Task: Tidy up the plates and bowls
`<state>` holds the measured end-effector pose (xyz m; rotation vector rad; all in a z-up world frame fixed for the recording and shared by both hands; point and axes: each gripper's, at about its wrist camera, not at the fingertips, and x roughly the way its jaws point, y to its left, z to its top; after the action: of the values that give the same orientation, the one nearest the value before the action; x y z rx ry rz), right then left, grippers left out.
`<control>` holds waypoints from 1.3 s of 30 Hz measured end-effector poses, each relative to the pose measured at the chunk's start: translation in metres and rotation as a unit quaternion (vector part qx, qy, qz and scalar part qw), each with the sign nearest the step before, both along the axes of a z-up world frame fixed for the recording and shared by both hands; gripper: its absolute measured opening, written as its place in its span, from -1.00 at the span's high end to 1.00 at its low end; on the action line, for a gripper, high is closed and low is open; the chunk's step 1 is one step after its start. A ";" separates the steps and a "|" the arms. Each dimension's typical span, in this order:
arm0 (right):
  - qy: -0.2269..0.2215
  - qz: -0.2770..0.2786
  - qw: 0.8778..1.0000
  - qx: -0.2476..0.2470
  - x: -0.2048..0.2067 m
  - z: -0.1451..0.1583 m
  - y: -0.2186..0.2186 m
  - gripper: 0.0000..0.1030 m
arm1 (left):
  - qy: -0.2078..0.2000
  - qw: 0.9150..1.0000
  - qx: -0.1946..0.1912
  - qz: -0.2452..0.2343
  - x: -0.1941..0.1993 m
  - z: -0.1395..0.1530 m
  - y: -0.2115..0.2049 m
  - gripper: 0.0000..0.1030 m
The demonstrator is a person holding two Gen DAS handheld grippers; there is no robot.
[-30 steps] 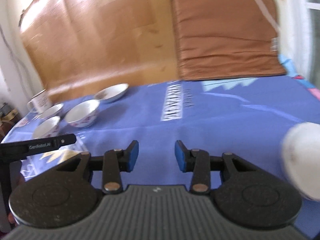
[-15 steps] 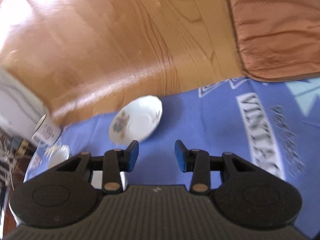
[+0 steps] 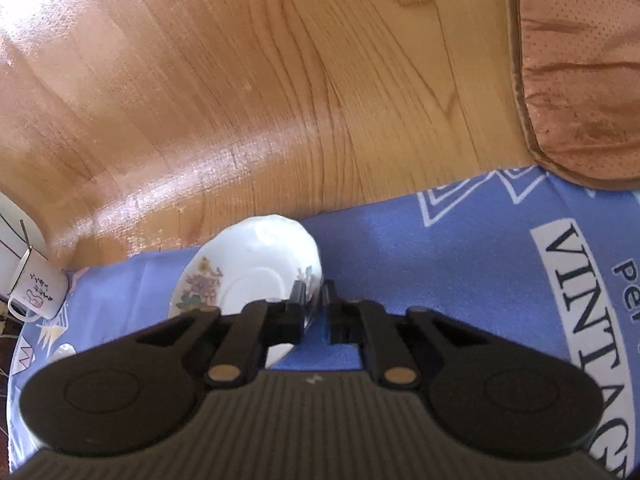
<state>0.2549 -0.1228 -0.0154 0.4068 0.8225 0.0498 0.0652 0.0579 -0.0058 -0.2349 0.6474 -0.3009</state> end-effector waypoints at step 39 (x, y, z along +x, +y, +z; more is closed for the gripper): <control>-0.075 0.001 0.997 -0.005 -0.252 0.013 -0.092 0.69 | 0.000 0.999 -0.006 -0.034 0.000 -0.001 -0.001 0.26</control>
<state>0.0029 -0.2144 -0.0023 0.3879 0.6747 0.0766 0.0650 0.0572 -0.0068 -0.2247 0.6537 -0.3707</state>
